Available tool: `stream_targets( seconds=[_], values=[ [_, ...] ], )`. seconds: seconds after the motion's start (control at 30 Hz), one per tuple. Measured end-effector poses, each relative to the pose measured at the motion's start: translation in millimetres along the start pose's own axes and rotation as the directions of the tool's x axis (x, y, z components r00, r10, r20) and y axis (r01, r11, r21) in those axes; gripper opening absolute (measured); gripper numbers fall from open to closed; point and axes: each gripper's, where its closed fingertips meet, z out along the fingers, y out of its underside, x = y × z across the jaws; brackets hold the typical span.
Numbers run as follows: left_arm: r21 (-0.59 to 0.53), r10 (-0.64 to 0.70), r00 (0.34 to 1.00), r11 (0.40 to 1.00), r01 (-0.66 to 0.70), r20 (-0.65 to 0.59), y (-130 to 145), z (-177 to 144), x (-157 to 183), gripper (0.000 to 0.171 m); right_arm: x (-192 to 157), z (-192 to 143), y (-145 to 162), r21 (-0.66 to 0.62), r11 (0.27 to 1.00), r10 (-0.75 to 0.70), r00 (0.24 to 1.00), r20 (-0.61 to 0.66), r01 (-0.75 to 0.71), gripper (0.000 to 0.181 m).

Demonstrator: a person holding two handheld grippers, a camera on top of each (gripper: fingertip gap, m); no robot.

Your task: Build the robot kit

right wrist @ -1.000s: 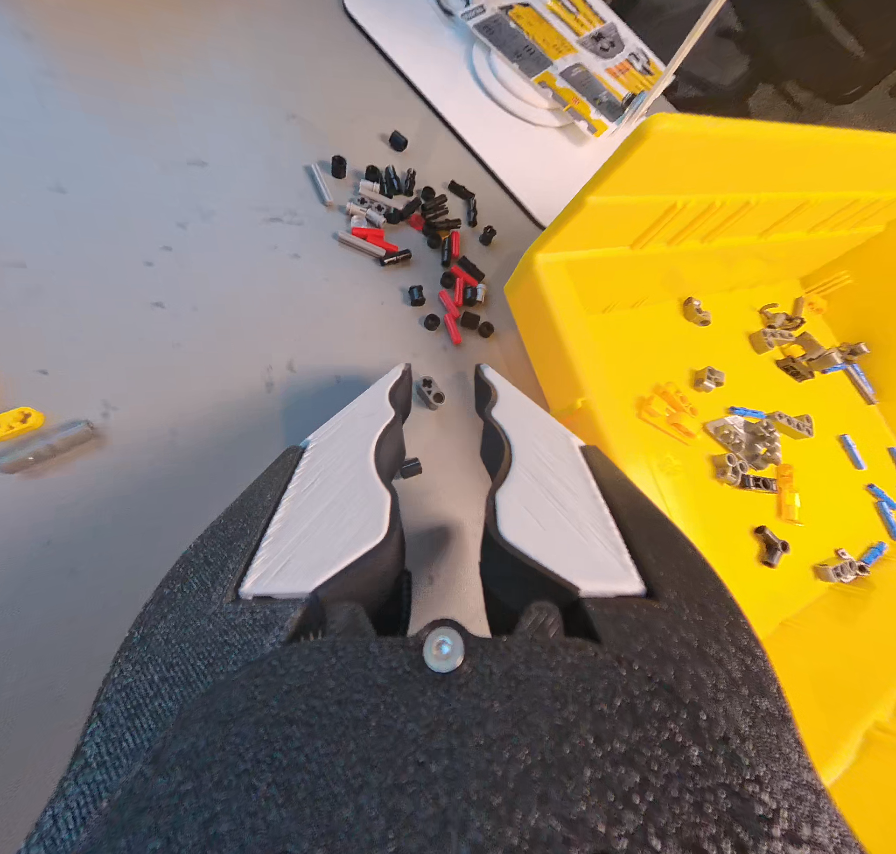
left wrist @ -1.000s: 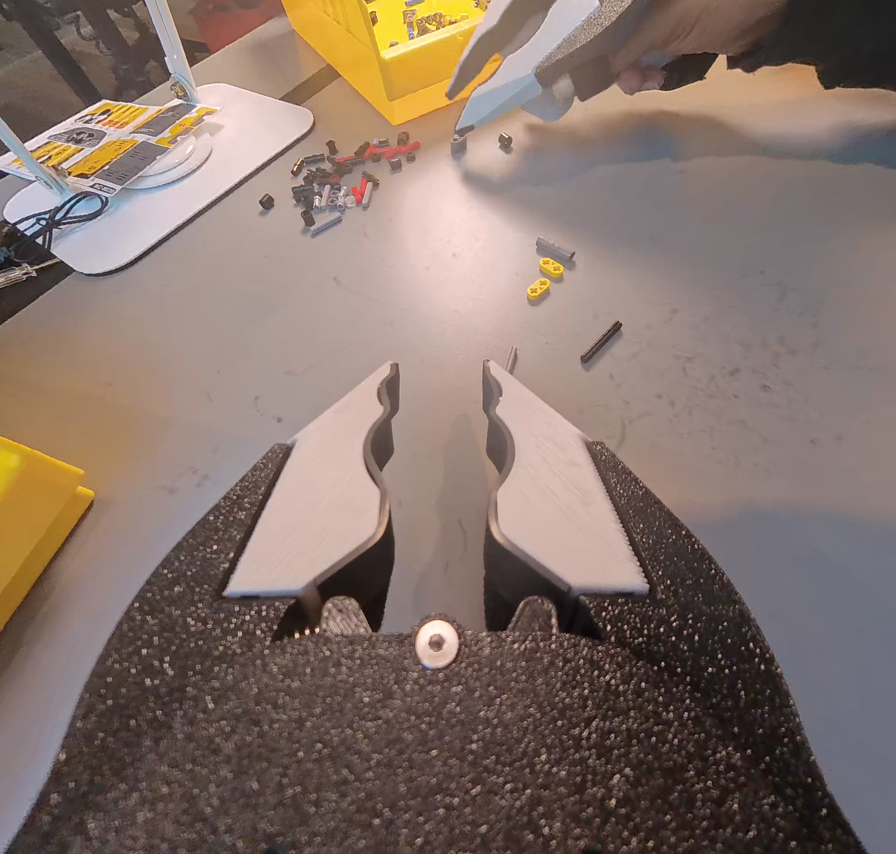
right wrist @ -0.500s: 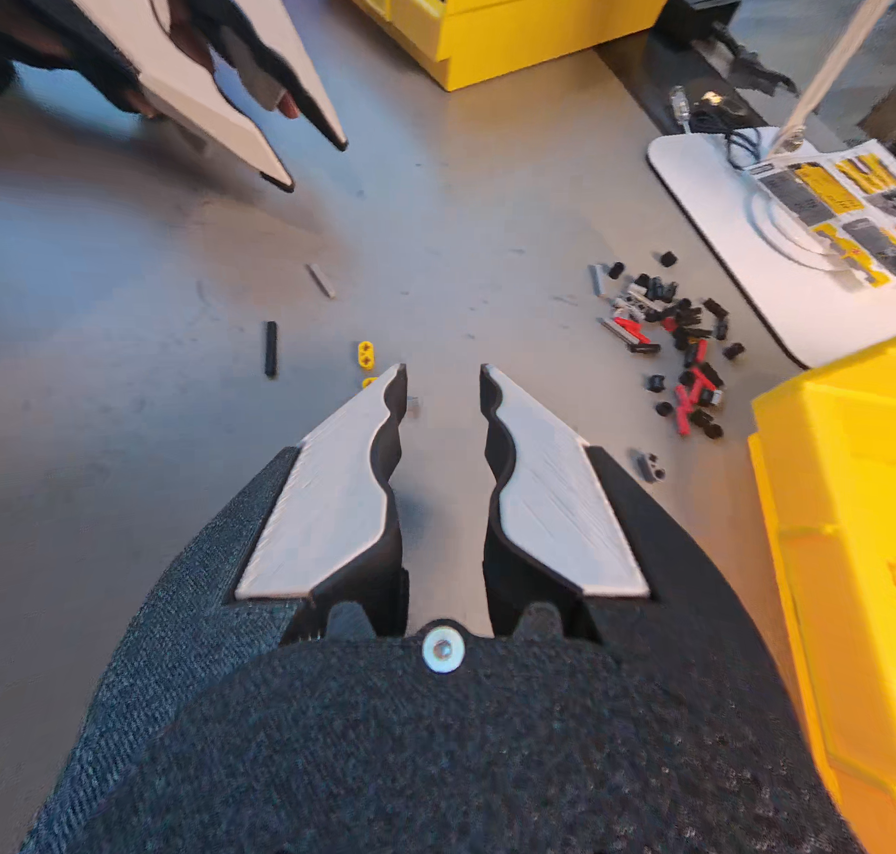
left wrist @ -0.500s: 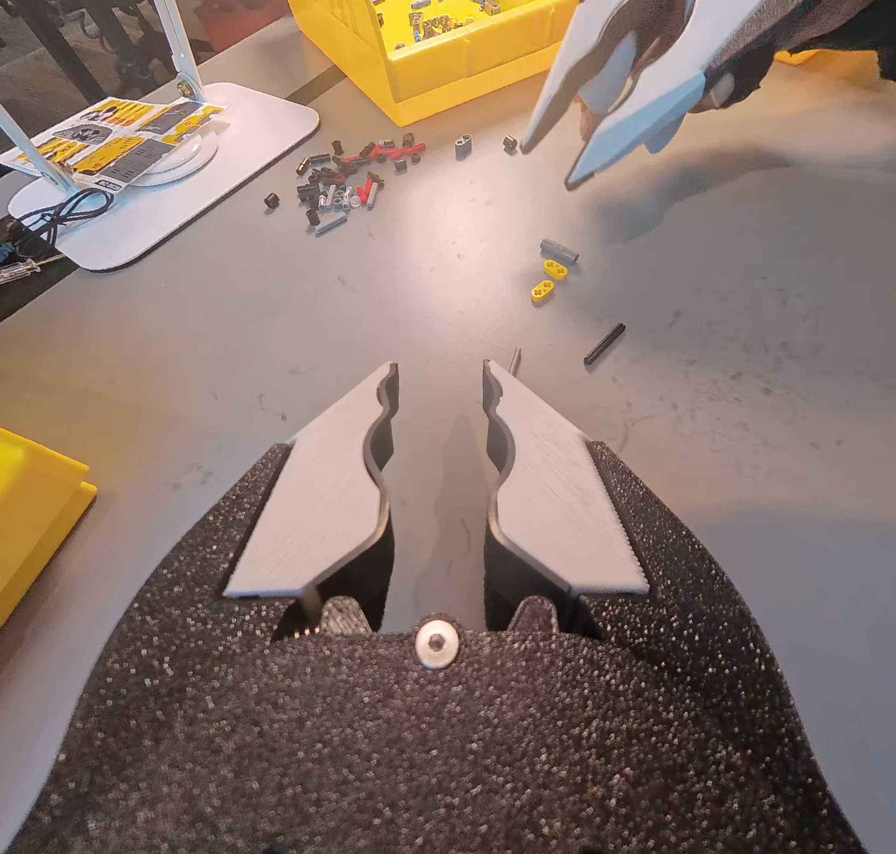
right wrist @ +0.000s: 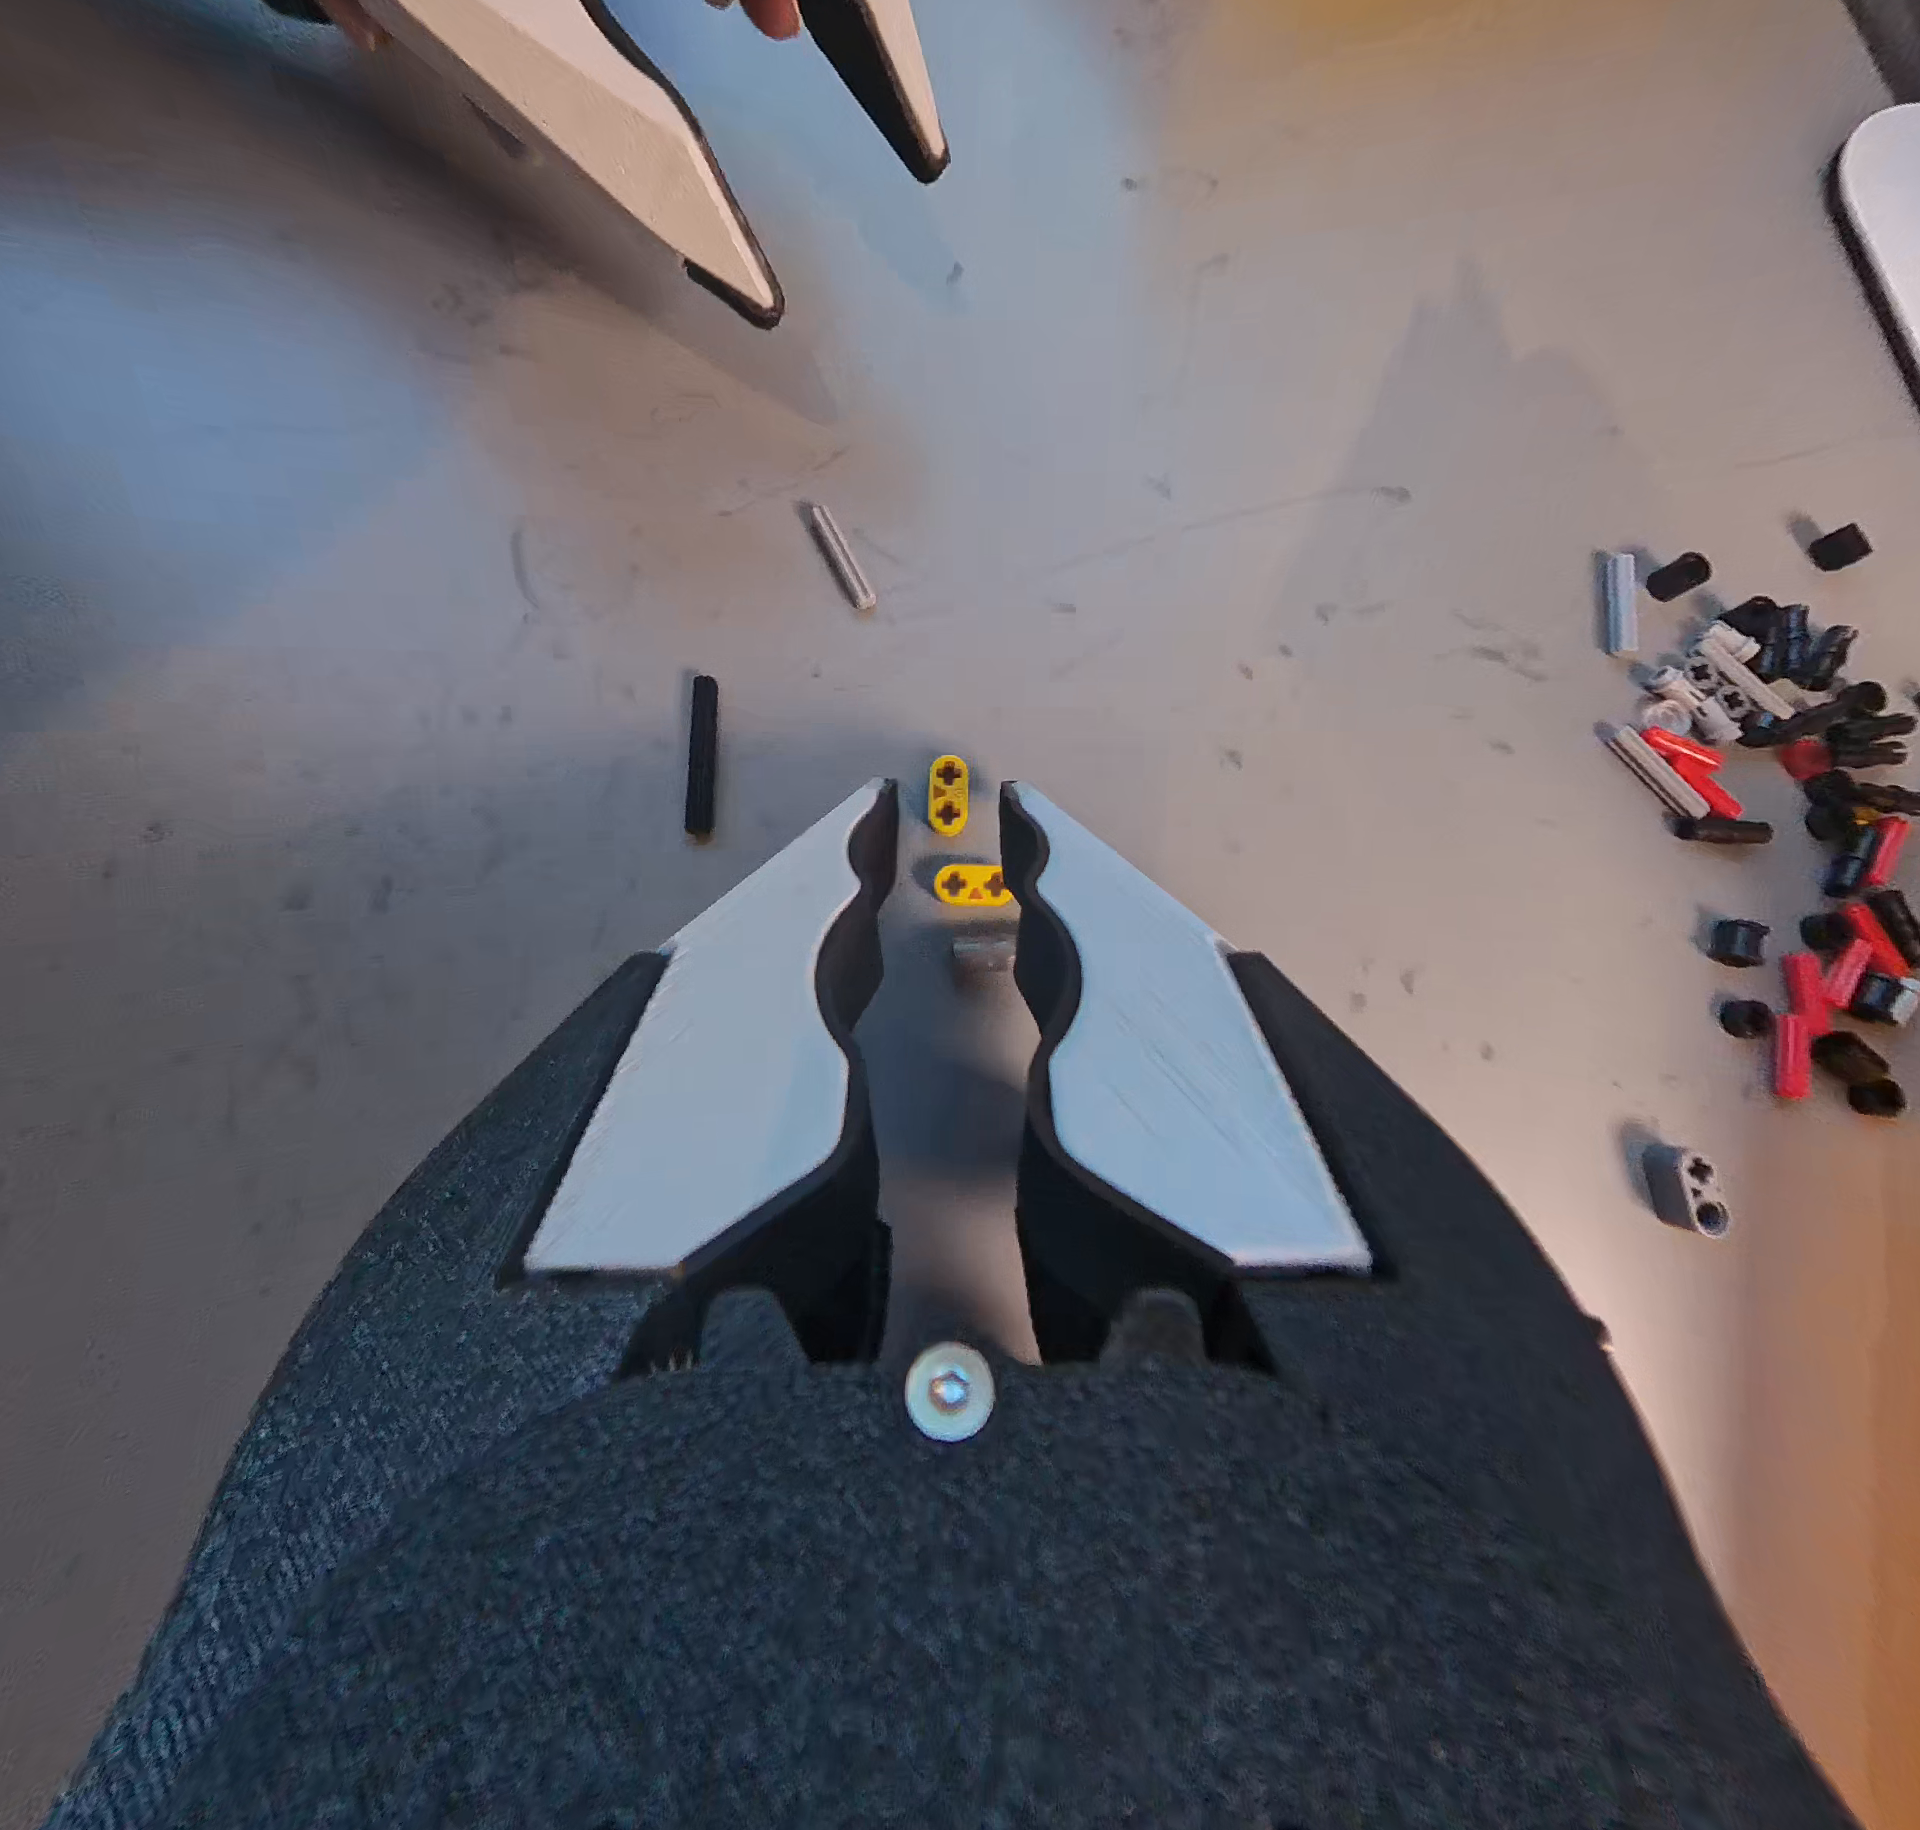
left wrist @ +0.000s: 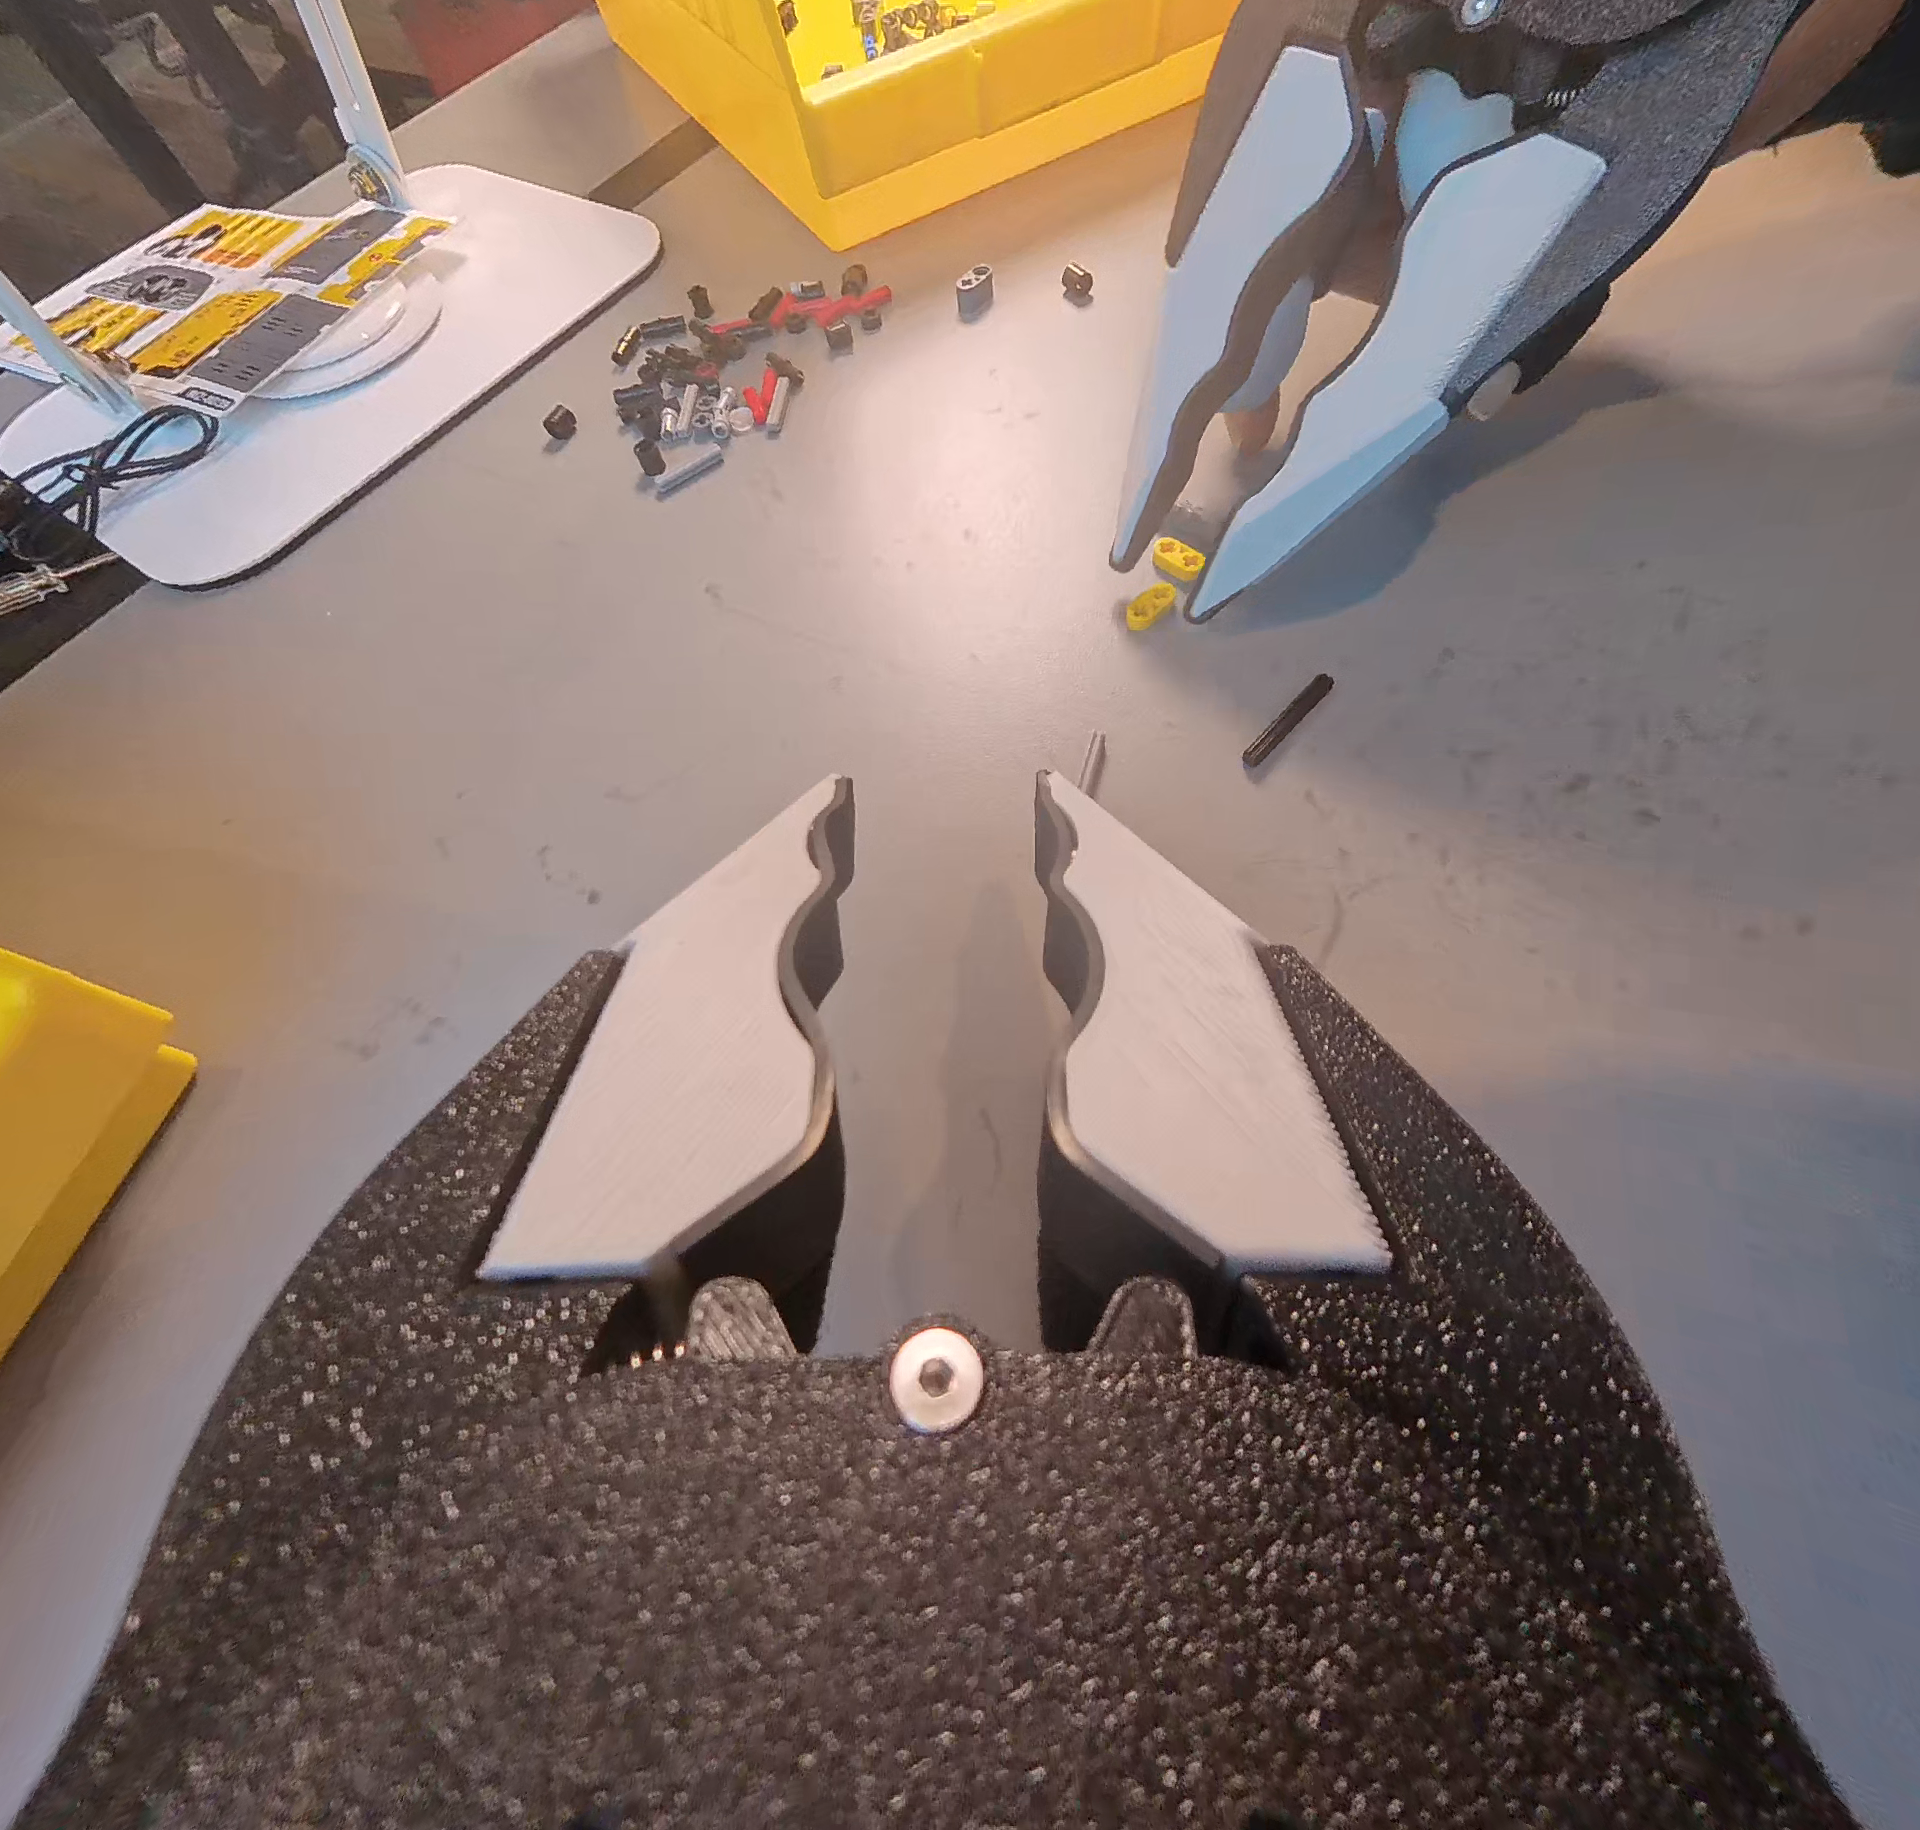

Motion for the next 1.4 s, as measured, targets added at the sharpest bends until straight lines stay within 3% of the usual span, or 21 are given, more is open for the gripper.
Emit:
stream_targets(
  seconds=[0.27,0.53,0.87,0.97,1.1,1.4],
  values=[
    [-0.006,0.008,1.000,1.000,-0.008,-0.011,1,0,4,0.034,-5,2,3,-0.077,0.996,-0.046,0.998,0.044,0.050,0.007],
    [-0.018,0.016,0.999,1.000,-0.017,-0.027,2,1,8,0.034,-71,-17,-2,0.018,0.977,-0.208,0.942,0.263,0.211,0.007],
    [-0.039,0.043,0.998,0.998,-0.044,-0.039,5,4,12,0.032,-84,-1,-2,-0.004,0.960,-0.271,0.929,0.253,0.282,0.011],
    [-0.040,0.046,0.998,0.998,-0.047,-0.038,6,4,12,0.032,-76,-11,-9,0.046,0.971,-0.241,0.941,0.238,0.237,0.016],
    [-0.039,0.044,0.998,0.998,-0.045,-0.037,6,4,12,0.032,-35,-40,-17,0.122,0.980,-0.170,0.978,0.122,0.155,0.017],
    [-0.021,0.031,0.999,0.999,-0.032,-0.010,3,2,6,0.032,47,-75,2,0.228,0.973,0.004,0.991,-0.131,0.026,0.017]
  ],
)
